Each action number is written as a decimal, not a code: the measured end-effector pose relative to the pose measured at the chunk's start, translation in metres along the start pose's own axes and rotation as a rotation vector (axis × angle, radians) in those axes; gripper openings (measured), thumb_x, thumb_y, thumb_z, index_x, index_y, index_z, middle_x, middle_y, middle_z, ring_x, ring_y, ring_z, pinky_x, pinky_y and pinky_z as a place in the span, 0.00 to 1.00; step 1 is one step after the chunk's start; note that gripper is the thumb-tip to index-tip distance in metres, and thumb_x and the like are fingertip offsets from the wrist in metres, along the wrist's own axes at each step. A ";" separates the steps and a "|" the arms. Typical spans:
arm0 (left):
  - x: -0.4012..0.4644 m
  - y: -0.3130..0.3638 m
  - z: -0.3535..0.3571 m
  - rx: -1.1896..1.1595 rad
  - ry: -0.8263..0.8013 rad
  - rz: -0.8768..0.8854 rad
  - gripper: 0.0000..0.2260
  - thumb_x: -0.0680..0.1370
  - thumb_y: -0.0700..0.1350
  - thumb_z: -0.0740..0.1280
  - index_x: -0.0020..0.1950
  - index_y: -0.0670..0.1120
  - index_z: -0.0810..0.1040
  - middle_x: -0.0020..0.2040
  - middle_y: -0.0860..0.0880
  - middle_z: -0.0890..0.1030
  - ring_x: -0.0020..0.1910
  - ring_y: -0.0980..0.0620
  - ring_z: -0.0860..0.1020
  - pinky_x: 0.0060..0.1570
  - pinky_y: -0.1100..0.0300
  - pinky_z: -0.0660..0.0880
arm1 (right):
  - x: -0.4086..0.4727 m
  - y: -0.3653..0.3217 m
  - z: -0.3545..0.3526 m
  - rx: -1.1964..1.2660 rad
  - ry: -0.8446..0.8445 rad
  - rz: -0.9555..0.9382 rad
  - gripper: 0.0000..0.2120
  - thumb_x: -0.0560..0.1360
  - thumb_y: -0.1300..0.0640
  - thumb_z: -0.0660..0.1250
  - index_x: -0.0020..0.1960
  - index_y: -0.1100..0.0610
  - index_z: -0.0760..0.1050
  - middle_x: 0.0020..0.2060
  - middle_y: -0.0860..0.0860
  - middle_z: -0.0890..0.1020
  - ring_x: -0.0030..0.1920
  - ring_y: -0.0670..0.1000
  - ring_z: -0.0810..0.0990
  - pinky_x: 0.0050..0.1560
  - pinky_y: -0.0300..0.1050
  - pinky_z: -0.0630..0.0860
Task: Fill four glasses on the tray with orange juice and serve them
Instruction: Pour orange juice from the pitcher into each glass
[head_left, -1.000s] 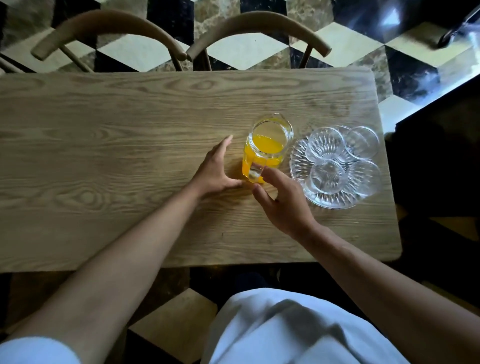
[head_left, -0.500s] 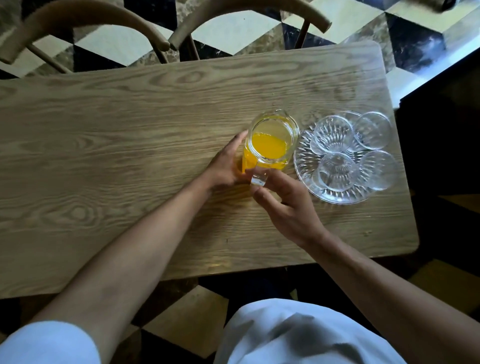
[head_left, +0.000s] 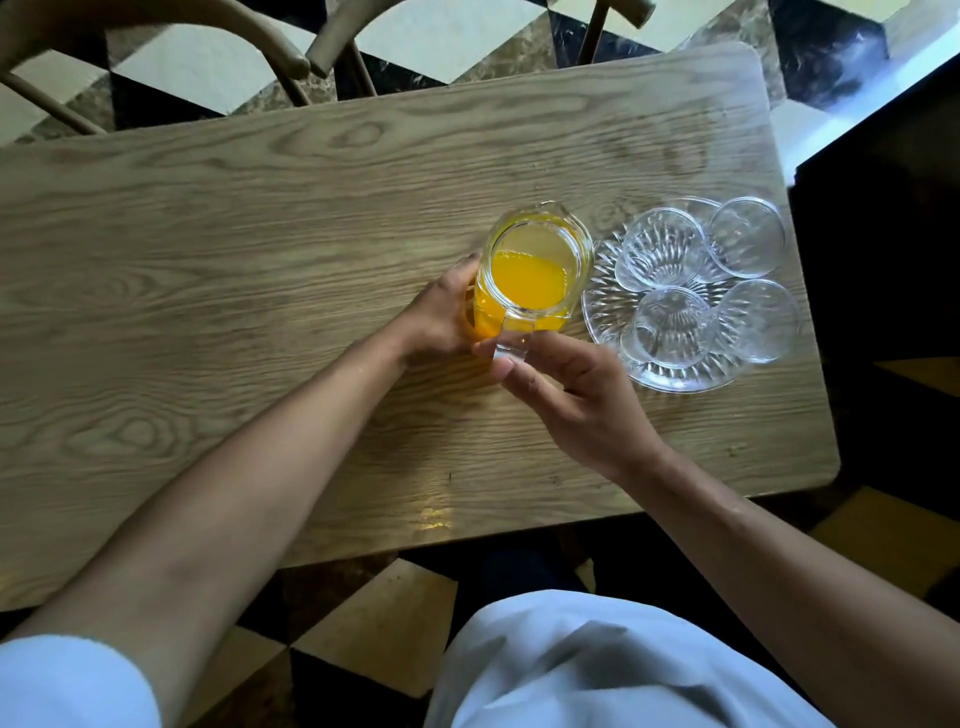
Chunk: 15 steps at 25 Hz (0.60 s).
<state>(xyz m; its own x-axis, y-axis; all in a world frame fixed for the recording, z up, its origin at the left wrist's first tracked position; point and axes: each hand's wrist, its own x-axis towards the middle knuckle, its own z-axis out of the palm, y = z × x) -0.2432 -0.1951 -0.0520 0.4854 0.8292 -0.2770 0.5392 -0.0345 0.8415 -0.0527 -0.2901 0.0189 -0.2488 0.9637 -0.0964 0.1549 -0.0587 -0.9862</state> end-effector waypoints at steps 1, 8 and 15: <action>0.002 -0.001 0.000 0.012 -0.002 -0.003 0.23 0.70 0.33 0.79 0.62 0.29 0.77 0.48 0.64 0.73 0.49 0.65 0.75 0.48 0.82 0.65 | 0.000 0.000 -0.001 0.013 -0.007 0.000 0.12 0.78 0.57 0.72 0.57 0.63 0.84 0.50 0.53 0.88 0.50 0.46 0.85 0.52 0.41 0.78; 0.012 -0.011 0.007 0.021 -0.038 -0.075 0.22 0.72 0.32 0.78 0.64 0.35 0.77 0.46 0.65 0.73 0.40 0.73 0.74 0.44 0.82 0.67 | -0.005 0.001 -0.004 0.042 -0.016 -0.012 0.11 0.78 0.57 0.72 0.57 0.62 0.84 0.51 0.53 0.88 0.49 0.47 0.85 0.52 0.43 0.78; 0.013 -0.017 0.008 0.036 -0.028 -0.032 0.25 0.71 0.33 0.80 0.66 0.41 0.77 0.51 0.65 0.74 0.46 0.83 0.73 0.48 0.84 0.66 | -0.011 0.004 0.002 0.200 0.084 0.011 0.11 0.75 0.55 0.74 0.56 0.57 0.83 0.51 0.54 0.88 0.52 0.49 0.86 0.53 0.46 0.80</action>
<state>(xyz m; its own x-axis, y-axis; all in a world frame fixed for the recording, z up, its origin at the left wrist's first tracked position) -0.2403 -0.1883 -0.0741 0.4864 0.8141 -0.3173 0.5790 -0.0284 0.8148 -0.0511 -0.3013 0.0157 -0.1668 0.9805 -0.1035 -0.0374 -0.1112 -0.9931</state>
